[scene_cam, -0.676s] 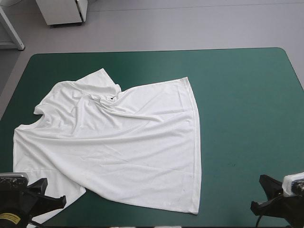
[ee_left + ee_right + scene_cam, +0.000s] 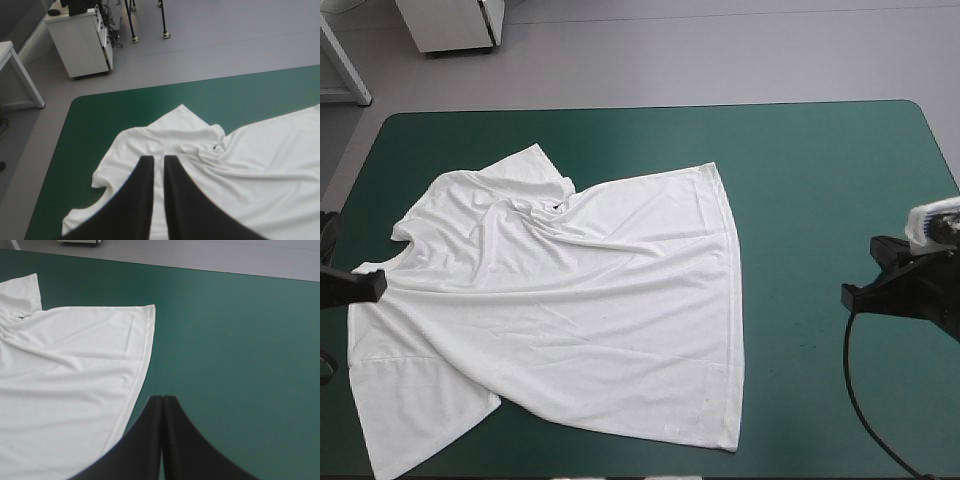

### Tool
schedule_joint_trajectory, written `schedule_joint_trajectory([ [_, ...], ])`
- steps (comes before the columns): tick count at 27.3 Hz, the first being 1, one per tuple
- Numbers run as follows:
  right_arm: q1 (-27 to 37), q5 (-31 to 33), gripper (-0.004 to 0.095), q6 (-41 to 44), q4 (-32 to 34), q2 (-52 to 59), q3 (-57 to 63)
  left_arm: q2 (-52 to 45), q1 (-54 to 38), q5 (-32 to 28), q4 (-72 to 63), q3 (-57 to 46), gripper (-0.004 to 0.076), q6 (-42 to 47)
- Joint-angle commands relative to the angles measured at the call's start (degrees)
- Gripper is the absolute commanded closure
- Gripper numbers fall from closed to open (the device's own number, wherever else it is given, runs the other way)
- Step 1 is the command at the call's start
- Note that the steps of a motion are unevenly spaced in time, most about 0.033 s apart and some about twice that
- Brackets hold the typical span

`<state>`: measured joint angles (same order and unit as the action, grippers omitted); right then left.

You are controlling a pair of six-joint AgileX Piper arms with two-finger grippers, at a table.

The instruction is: Fold the cloth

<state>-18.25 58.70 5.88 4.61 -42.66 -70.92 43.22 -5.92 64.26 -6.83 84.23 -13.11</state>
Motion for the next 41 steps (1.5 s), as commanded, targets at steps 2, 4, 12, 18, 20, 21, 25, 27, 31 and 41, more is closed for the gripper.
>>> schedule_joint_trajectory([
  [2,0.23,-4.08,0.0923,-0.66,-0.69,-5.49,-3.05,9.24,0.32,1.77,-1.01,12.31,0.041,0.87],
  [4,0.23,-4.32,0.0923,-0.66,-0.69,-7.38,-3.05,14.01,0.32,9.86,5.43,16.93,0.0309,8.5],
  [12,0.23,-7.12,0.0923,-0.66,0.15,-11.71,-3.05,19.77,0.21,9.62,24.07,15.36,0.0304,14.52],
  [18,0.23,-8.76,0.0923,-0.84,0.28,-14.87,-3.05,20.04,-6.6,9.64,20.15,5.98,0.0304,16.06],
  [20,0.23,-8.2,0.0923,-1.67,0.16,-15.74,-3.05,20.04,-12.34,9.64,15.41,2.3,0.0304,15.51],
  [21,0.23,-7.95,0.0923,-1.68,0.16,-16.36,-3.05,20.04,-15.04,9.52,12.84,-0.18,0.0304,15.12],
  [25,0.23,-8.05,0.0923,-3.24,0.16,-17.87,-3.05,19.77,-17.89,9.36,14.4,-7.78,0.0304,14.43],
  [27,0.23,-8.05,0.0923,-4.05,0.16,-18.48,-3.05,19.9,-17.98,9.5,13.73,-11.86,0.0304,14.43],
  [31,0.23,-8.18,0.0923,-5.01,0.3,-19.04,-3.05,20.88,-18.77,9.5,14.3,-17.64,0.0304,14.43],
  [41,0.23,-8.29,0.0923,-5.14,1.79,-19.63,-3.05,21.09,-36.1,2.71,8.98,-27.77,0.0304,10.74],
])
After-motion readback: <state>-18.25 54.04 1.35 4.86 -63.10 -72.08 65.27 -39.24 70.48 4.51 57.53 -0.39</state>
